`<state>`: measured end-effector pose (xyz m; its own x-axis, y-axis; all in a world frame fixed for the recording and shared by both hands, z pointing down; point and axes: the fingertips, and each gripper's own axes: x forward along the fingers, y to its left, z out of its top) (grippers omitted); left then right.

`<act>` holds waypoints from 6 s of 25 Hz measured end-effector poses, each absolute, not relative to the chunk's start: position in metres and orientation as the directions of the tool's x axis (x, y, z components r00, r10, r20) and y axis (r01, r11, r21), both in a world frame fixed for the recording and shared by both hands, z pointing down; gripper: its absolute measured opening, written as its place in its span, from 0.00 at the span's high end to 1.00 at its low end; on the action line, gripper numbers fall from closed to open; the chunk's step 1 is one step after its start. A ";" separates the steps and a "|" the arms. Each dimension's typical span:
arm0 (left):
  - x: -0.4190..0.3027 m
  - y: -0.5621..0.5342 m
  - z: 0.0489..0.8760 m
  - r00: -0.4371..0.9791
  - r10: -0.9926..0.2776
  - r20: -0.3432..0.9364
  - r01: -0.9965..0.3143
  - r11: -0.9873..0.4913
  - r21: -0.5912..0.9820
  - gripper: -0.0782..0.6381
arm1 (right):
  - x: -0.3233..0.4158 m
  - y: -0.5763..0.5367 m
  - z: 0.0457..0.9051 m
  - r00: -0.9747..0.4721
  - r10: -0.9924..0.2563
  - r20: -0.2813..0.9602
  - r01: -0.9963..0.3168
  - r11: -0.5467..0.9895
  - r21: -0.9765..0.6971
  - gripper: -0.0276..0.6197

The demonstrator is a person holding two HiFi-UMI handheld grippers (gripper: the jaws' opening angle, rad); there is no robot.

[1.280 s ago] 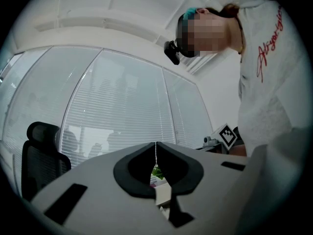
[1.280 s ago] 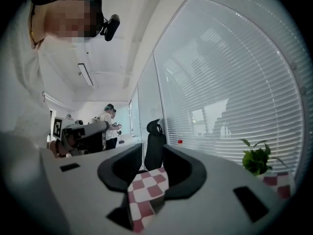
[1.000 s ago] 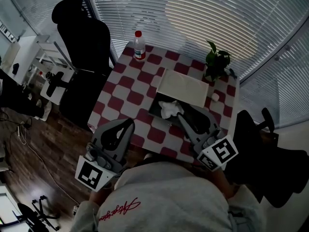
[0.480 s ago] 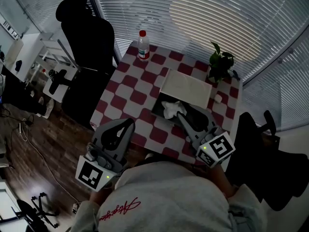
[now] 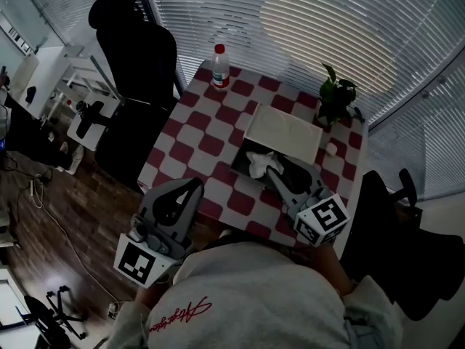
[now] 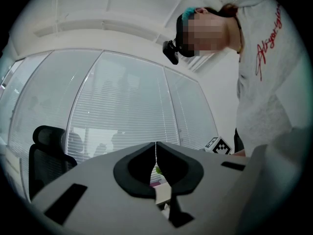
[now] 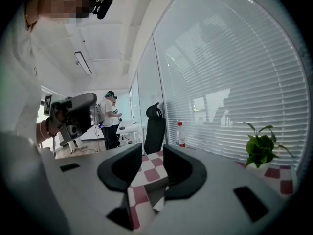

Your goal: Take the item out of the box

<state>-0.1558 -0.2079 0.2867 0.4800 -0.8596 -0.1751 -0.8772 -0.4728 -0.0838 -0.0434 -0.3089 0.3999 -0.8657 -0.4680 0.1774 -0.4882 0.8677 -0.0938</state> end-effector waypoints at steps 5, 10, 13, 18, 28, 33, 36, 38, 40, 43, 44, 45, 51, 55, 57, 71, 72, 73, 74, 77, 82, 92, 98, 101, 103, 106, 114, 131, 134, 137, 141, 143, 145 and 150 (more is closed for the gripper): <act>-0.157 -0.207 0.286 0.477 -0.862 -0.172 -0.879 -0.468 -0.089 0.87 | -0.045 -0.311 0.407 -0.864 -0.465 0.195 -0.489 0.867 -0.098 0.76; -0.158 -0.206 0.286 0.475 -0.864 -0.169 -0.880 -0.466 -0.092 0.87 | -0.046 -0.315 0.414 -0.861 -0.462 0.213 -0.489 0.867 -0.096 0.76; -0.159 -0.206 0.286 0.472 -0.865 -0.169 -0.882 -0.462 -0.094 0.87 | -0.046 -0.317 0.419 -0.860 -0.459 0.223 -0.488 0.868 -0.095 0.76; -0.161 -0.204 0.285 0.470 -0.866 -0.171 -0.883 -0.460 -0.098 0.87 | -0.049 -0.317 0.425 -0.856 -0.453 0.249 -0.483 0.872 -0.077 0.75; -0.165 -0.204 0.288 0.459 -0.872 -0.168 -0.888 -0.451 -0.087 0.87 | -0.054 -0.323 0.446 -0.840 -0.442 0.313 -0.475 0.879 -0.034 0.75; -0.166 -0.203 0.289 0.456 -0.874 -0.168 -0.890 -0.448 -0.086 0.87 | -0.056 -0.326 0.452 -0.836 -0.440 0.328 -0.475 0.879 -0.032 0.75; -0.166 -0.203 0.289 0.454 -0.875 -0.169 -0.891 -0.446 -0.084 0.87 | -0.057 -0.328 0.459 -0.832 -0.437 0.342 -0.474 0.880 -0.029 0.75; -0.167 -0.202 0.288 0.454 -0.875 -0.171 -0.891 -0.446 -0.085 0.87 | -0.057 -0.330 0.466 -0.826 -0.435 0.357 -0.476 0.879 -0.029 0.75; -0.167 -0.202 0.288 0.452 -0.875 -0.170 -0.892 -0.444 -0.086 0.87 | -0.057 -0.332 0.474 -0.820 -0.432 0.376 -0.475 0.880 -0.024 0.75; -0.168 -0.201 0.289 0.449 -0.878 -0.167 -0.894 -0.441 -0.085 0.87 | -0.057 -0.332 0.483 -0.814 -0.424 0.398 -0.469 0.883 -0.020 0.75; -0.168 -0.201 0.289 0.448 -0.879 -0.166 -0.894 -0.440 -0.085 0.87 | -0.058 -0.333 0.485 -0.812 -0.422 0.403 -0.468 0.884 -0.019 0.75; -0.169 -0.200 0.289 0.447 -0.879 -0.166 -0.894 -0.439 -0.086 0.87 | -0.058 -0.333 0.487 -0.811 -0.421 0.407 -0.468 0.884 -0.018 0.75; -0.170 -0.199 0.289 0.443 -0.880 -0.169 -0.896 -0.435 -0.085 0.87 | -0.057 -0.338 0.500 -0.792 -0.425 0.438 -0.478 0.878 -0.013 0.75; -0.171 -0.199 0.290 0.441 -0.882 -0.167 -0.898 -0.433 -0.084 0.87 | -0.058 -0.342 0.506 -0.784 -0.424 0.454 -0.480 0.877 -0.009 0.75; -0.171 -0.199 0.290 0.441 -0.882 -0.166 -0.898 -0.433 -0.084 0.87 | -0.058 -0.343 0.510 -0.780 -0.422 0.462 -0.480 0.877 -0.009 0.75; -0.172 -0.199 0.289 0.442 -0.882 -0.160 -0.897 -0.433 -0.092 0.87 | -0.053 -0.349 0.531 -0.756 -0.413 0.508 -0.498 0.866 -0.037 0.75; -0.172 -0.199 0.289 0.442 -0.883 -0.160 -0.897 -0.433 -0.091 0.87 | -0.053 -0.350 0.532 -0.755 -0.411 0.510 -0.499 0.866 -0.041 0.75; -0.172 -0.199 0.289 0.440 -0.883 -0.161 -0.898 -0.431 -0.090 0.87 | -0.054 -0.350 0.534 -0.754 -0.409 0.514 -0.499 0.866 -0.043 0.75; -0.173 -0.198 0.289 0.439 -0.884 -0.162 -0.899 -0.430 -0.088 0.87 | -0.054 -0.350 0.536 -0.753 -0.405 0.519 -0.496 0.867 -0.044 0.75; -0.175 -0.198 0.288 0.435 -0.886 -0.162 -0.900 -0.426 -0.089 0.87 | -0.057 -0.350 0.540 -0.753 -0.390 0.531 -0.488 0.871 -0.053 0.74; -0.175 -0.198 0.288 0.430 -0.887 -0.166 -0.903 -0.421 -0.088 0.87 | -0.054 -0.352 0.550 -0.744 -0.382 0.549 -0.494 0.867 -0.067 0.74; -0.174 -0.196 0.291 0.421 -0.891 -0.169 -0.907 -0.414 -0.079 0.87 | -0.056 -0.353 0.564 -0.724 -0.363 0.587 -0.483 0.874 -0.056 0.74; -0.177 -0.193 0.291 0.411 -0.896 -0.169 -0.912 -0.405 -0.074 0.87 | -0.060 -0.353 0.569 -0.712 -0.354 0.607 -0.475 0.879 -0.045 0.74; -0.179 -0.192 0.292 0.407 -0.898 -0.168 -0.913 -0.400 -0.073 0.87 | -0.060 -0.354 0.573 -0.704 -0.350 0.617 -0.474 0.880 -0.042 0.74; -0.179 -0.192 0.292 0.405 -0.899 -0.169 -0.914 -0.398 -0.073 0.87 | -0.061 -0.355 0.575 -0.701 -0.347 0.624 -0.473 0.880 -0.041 0.74; -0.179 -0.192 0.292 0.404 -0.898 -0.171 -0.915 -0.397 -0.074 0.87 | -0.060 -0.355 0.579 -0.693 -0.344 0.634 -0.473 0.880 -0.040 0.74; -0.179 -0.192 0.292 0.402 -0.900 -0.171 -0.916 -0.395 -0.073 0.87 | -0.056 -0.356 0.589 -0.669 -0.332 0.664 -0.470 0.882 -0.033 0.74; -0.180 -0.190 0.293 0.396 -0.903 -0.168 -0.918 -0.390 -0.067 0.87 | -0.060 -0.357 0.603 -0.625 -0.277 0.730 -0.440 0.897 -0.037 0.74; -0.181 -0.190 0.294 0.398 -0.902 -0.169 -0.917 -0.392 -0.067 0.87 | -0.060 -0.357 0.605 -0.622 -0.271 0.734 -0.445 0.894 -0.047 0.74; -0.180 -0.190 0.294 0.404 -0.899 -0.169 -0.915 -0.398 -0.070 0.87 | -0.059 -0.357 0.608 -0.614 -0.266 0.743 -0.448 0.893 -0.051 0.74; -0.180 -0.191 0.293 0.407 -0.898 -0.168 -0.913 -0.401 -0.069 0.87 | -0.058 -0.359 0.610 -0.601 -0.264 0.754 -0.458 0.887 -0.055 0.74; -0.180 -0.190 0.292 0.410 -0.896 -0.169 -0.912 -0.404 -0.066 0.87 | -0.058 -0.359 0.612 -0.591 -0.260 0.764 -0.465 0.883 -0.059 0.74; -0.181 -0.190 0.292 0.410 -0.896 -0.170 -0.912 -0.405 -0.064 0.87 | -0.057 -0.360 0.614 -0.581 -0.256 0.772 -0.472 0.880 -0.063 0.75; -0.183 -0.190 0.293 0.401 -0.900 -0.172 -0.916 -0.397 -0.060 0.87 | -0.055 -0.360 0.618 -0.564 -0.247 0.788 -0.472 0.879 -0.062 0.75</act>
<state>-0.1833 -0.1900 0.2928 0.4010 -0.8998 -0.1716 -0.9160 -0.3967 -0.0603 -0.0555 -0.3602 0.6182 -0.5639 -0.2475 0.7879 -0.4723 0.8793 -0.0619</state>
